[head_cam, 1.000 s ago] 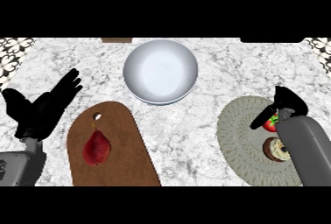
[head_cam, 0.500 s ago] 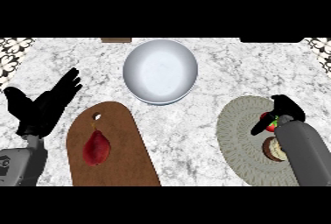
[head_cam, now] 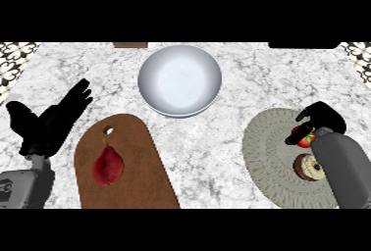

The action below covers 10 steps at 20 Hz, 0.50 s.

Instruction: Pick the tomato from the placemat and place it in the bowl

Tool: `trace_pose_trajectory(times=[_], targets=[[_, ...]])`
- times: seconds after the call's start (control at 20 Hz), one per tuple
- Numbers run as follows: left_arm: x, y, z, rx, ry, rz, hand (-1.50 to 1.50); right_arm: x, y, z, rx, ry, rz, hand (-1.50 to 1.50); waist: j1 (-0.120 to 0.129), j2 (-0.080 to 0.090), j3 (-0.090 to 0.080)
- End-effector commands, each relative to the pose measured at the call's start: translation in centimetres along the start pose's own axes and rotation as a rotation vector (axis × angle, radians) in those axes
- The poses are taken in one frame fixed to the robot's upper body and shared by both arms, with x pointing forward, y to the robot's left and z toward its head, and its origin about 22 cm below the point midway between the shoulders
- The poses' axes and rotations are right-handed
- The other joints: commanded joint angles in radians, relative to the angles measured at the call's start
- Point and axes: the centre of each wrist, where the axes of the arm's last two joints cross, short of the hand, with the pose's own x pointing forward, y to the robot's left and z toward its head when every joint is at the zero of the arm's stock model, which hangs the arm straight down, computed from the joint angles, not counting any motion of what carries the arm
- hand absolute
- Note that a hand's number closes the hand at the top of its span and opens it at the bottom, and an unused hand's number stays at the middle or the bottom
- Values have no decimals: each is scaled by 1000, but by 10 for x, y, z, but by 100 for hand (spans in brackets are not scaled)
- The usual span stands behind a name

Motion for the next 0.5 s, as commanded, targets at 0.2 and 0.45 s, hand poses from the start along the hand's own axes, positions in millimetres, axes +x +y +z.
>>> trace_pose_trajectory(times=[0.2, 0.45], targets=[[-1, 4, 1, -9, 7, -11, 0, 8, 4, -2, -30, -63, 10, 150, 2, 4, 5], [2, 18, 3, 34, 14, -2, 0, 15, 37, 72, 19, -301, 99, 150, -27, -7, 3]])
